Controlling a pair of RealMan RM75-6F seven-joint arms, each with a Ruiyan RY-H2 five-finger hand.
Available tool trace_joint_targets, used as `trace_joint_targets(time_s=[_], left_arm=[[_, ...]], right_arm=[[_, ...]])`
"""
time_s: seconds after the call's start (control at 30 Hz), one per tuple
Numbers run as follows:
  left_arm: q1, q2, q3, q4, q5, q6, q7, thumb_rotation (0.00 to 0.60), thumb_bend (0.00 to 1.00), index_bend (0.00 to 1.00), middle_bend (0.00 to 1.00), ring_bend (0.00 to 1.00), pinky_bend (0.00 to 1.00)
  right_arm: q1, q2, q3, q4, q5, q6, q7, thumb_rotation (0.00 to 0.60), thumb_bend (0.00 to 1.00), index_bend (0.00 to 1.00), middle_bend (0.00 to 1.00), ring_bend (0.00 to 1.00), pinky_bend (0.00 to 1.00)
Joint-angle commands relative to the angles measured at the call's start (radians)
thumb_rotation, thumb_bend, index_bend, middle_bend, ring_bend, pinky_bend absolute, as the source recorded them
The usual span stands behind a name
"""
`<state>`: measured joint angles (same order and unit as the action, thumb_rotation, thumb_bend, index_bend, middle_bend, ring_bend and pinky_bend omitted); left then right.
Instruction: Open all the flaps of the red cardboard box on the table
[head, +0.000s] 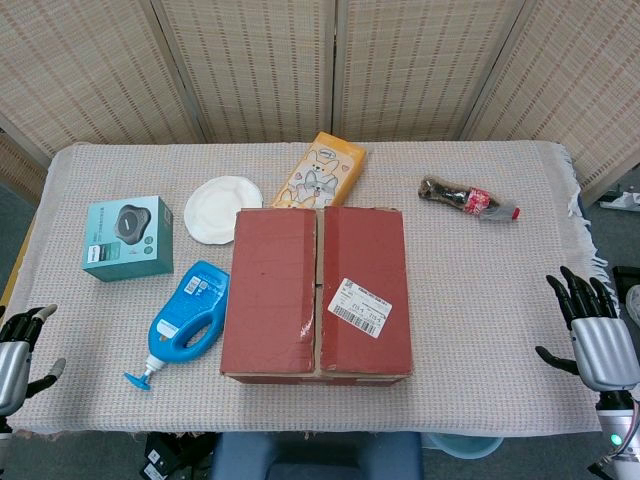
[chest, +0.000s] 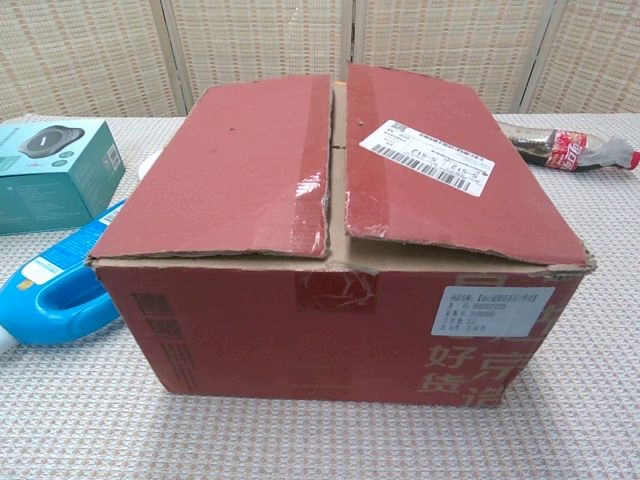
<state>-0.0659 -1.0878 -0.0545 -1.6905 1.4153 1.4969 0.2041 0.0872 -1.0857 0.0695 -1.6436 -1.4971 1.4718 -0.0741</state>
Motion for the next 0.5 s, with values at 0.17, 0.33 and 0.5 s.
trace_joint_targets(time_s=[0.17, 0.33, 0.5], left_arm=[[0.001, -0.008, -0.001, 0.005, 0.007, 0.007, 0.002, 0.6, 0.32, 0.19, 0.21, 0.21, 0.0], [0.0, -0.002, 0.0, -0.004, 0.009, 0.003, 0.006, 0.6, 0.32, 0.19, 0.21, 0.21, 0.0], [-0.003, 0.004, 0.0, -0.014, 0.007, -0.002, 0.01, 0.6, 0.32, 0.19, 0.21, 0.21, 0.0]], right_arm=[[0.0, 0.002, -0.001, 0.002, -0.003, 0.0, 0.004, 0.6, 0.09, 0.0, 0.01, 0.07, 0.0], [-0.001, 0.007, -0.005, 0.005, -0.011, 0.002, 0.017, 0.6, 0.09, 0.01, 0.02, 0.07, 0.0], [0.013, 0.034, -0.015, -0.011, -0.042, -0.019, 0.044, 0.6, 0.09, 0.01, 0.03, 0.07, 0.0]])
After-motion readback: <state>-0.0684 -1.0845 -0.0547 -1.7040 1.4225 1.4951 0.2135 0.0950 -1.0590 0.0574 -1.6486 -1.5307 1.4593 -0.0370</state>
